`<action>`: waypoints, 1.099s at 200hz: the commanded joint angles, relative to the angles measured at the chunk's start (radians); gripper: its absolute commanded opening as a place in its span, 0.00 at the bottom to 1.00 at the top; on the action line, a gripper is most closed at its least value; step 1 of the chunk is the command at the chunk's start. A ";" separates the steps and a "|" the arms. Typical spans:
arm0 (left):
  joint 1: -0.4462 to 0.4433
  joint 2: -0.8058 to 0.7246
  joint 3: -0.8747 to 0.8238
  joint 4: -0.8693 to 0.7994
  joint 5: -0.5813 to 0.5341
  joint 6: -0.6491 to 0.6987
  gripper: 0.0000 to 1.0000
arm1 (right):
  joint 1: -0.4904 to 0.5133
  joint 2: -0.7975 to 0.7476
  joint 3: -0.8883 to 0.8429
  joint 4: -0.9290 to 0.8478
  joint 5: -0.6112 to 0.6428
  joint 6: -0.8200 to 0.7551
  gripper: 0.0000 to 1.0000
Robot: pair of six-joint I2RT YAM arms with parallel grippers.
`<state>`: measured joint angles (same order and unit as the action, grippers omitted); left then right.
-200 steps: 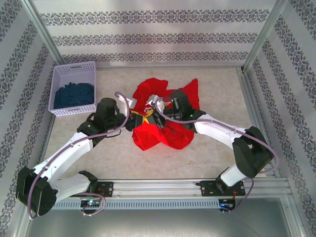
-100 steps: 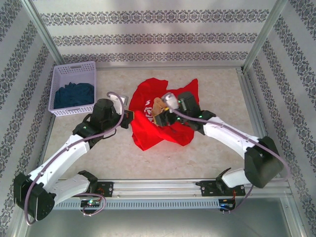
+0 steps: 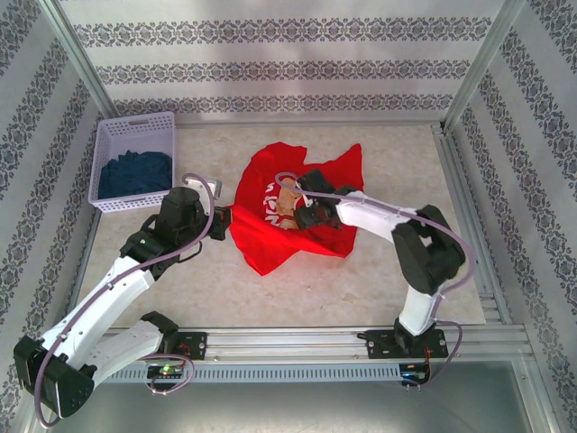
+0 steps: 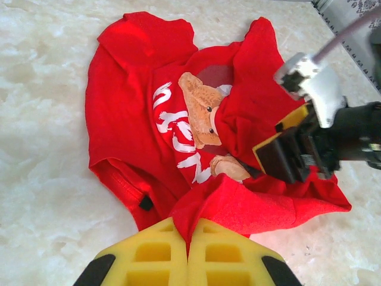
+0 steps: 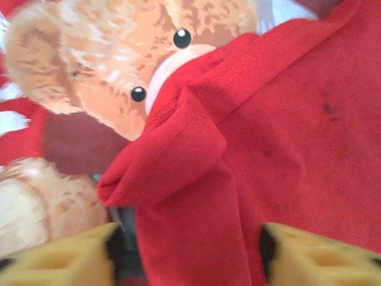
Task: Fold the inside-out t-shirt
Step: Turn over the T-shirt at the center of the table.
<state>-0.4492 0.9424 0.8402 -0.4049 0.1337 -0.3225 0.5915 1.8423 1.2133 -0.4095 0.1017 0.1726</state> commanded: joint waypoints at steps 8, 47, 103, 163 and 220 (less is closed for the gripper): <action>0.013 -0.014 0.008 -0.037 -0.051 -0.015 0.00 | -0.038 0.101 0.089 -0.064 0.058 -0.029 0.31; 0.039 -0.034 0.054 -0.068 -0.195 -0.058 0.00 | -0.099 -0.124 0.054 -0.026 0.034 -0.078 0.00; 0.178 -0.009 0.295 -0.126 -0.277 -0.049 0.00 | -0.380 -0.568 -0.087 0.113 -0.294 0.091 0.00; 0.212 -0.047 0.211 -0.295 -0.140 -0.016 0.00 | -0.478 -0.823 -0.563 0.101 -0.190 0.372 0.06; 0.211 -0.092 0.060 -0.315 -0.078 -0.064 0.00 | -0.386 -0.799 -0.676 0.027 -0.094 0.442 0.50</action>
<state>-0.2466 0.8707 0.8909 -0.6888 0.0181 -0.3656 0.1699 1.0344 0.4934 -0.3786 -0.0643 0.5766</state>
